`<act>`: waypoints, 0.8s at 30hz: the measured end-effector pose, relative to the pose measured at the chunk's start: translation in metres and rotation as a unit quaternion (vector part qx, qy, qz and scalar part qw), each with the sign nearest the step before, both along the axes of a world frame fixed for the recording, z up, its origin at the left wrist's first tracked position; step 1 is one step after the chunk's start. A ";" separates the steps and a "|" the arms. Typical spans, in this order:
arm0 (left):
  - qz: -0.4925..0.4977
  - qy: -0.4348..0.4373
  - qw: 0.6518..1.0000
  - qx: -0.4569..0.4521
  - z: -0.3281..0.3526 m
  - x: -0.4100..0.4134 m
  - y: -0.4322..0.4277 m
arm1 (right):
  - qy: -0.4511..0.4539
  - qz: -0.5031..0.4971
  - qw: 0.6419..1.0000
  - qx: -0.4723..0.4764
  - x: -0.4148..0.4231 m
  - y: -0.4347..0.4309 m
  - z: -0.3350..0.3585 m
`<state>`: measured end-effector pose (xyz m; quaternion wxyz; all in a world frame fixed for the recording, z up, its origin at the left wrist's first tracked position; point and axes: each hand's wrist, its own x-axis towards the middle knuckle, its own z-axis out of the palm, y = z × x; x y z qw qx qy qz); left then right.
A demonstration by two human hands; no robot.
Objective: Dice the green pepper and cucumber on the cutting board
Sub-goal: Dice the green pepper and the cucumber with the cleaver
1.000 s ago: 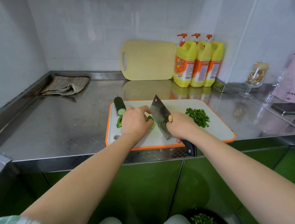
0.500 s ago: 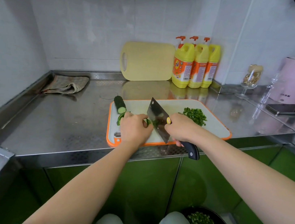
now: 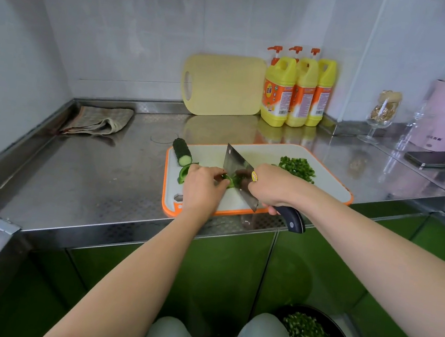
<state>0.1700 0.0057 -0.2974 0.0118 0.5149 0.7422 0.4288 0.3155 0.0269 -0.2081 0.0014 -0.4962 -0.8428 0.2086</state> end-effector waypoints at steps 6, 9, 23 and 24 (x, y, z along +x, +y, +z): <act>-0.011 -0.032 0.999 0.017 -0.003 -0.004 0.003 | 0.011 -0.019 0.997 0.068 -0.010 0.005 -0.014; -0.009 -0.043 0.999 0.019 -0.004 -0.004 0.004 | 0.046 -0.025 0.995 0.082 -0.004 0.007 -0.011; -0.010 -0.044 0.999 0.023 -0.008 -0.008 0.008 | -0.068 -0.017 0.995 0.065 -0.017 -0.005 -0.005; -0.009 -0.046 0.999 0.024 -0.008 -0.008 0.008 | -0.067 -0.022 0.995 0.065 -0.019 -0.004 -0.008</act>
